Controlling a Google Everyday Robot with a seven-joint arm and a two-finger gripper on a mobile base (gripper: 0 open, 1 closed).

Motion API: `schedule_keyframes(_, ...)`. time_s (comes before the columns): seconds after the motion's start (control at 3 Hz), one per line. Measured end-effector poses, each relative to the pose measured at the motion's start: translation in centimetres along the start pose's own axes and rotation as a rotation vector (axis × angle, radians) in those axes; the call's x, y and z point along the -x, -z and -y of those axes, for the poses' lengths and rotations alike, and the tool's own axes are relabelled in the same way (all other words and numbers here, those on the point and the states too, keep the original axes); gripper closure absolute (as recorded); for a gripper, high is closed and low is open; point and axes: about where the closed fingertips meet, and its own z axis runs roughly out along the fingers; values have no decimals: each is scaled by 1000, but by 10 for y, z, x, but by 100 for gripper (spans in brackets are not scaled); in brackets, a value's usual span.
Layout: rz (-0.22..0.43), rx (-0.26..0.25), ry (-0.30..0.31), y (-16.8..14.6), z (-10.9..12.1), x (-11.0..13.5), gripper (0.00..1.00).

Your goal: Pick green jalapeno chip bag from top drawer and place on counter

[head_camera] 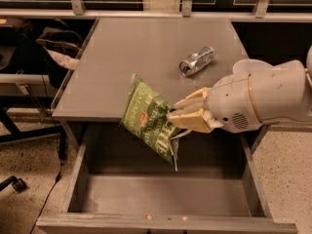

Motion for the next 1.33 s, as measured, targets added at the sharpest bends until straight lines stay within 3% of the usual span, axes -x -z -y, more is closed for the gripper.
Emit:
schedule_keyframes(0.33, 0, 0, 0, 0, 0, 0, 100)
schedule_keyframes(0.67, 13, -46, -13, 5, 8, 11, 100)
schedule_keyframes(1.0, 39, -90, 13, 11, 27, 32, 100)
schedule_keyframes(1.33, 54, -114, 50, 3, 65, 56, 100)
